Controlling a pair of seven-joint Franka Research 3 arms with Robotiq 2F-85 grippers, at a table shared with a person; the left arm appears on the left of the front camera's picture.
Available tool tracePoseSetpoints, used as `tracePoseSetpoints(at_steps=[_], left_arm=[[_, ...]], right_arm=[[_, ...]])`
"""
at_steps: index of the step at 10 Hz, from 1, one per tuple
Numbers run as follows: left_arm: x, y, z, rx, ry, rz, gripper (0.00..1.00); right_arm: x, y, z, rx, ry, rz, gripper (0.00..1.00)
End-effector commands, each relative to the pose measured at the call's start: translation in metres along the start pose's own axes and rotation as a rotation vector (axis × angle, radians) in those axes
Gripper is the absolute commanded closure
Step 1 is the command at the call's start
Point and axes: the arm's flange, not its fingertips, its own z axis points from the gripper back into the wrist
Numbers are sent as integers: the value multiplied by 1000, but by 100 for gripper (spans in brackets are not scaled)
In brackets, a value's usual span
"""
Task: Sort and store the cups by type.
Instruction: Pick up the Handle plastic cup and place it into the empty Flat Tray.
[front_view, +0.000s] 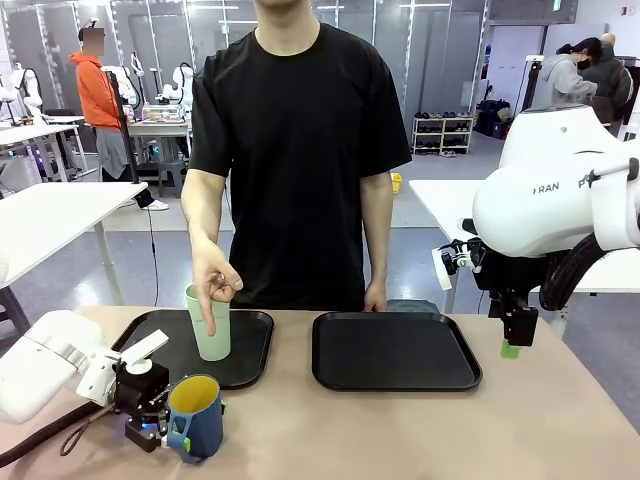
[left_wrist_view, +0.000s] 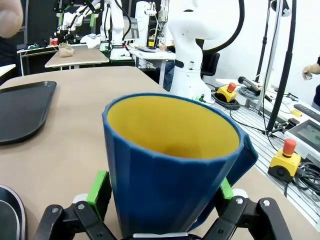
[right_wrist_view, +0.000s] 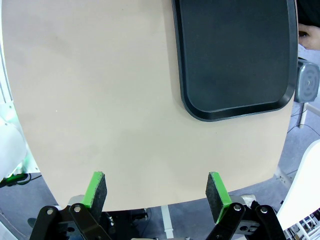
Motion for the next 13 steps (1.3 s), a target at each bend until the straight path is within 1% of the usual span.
tracePoseSetpoints(at_steps=[1, 5, 11, 12, 13], left_arm=[[-10, 0, -2, -42, -19, -41, 0], [-10, 3, -5, -58, -20, -36, 0], [-5, 6, -8, -86, -62, -31, 0], [-3, 6, -7, -96, -76, -31, 2], [-4, 5, -7, -102, -81, -18, 10]], right_arm=[[-1, -1, 1, 1, 11, -4, 0], [-1, -1, 1, 1, 11, -4, 0], [-1, -1, 1, 1, 11, -4, 0], [-1, -1, 1, 1, 11, -4, 0], [-1, -1, 1, 1, 11, -4, 0]])
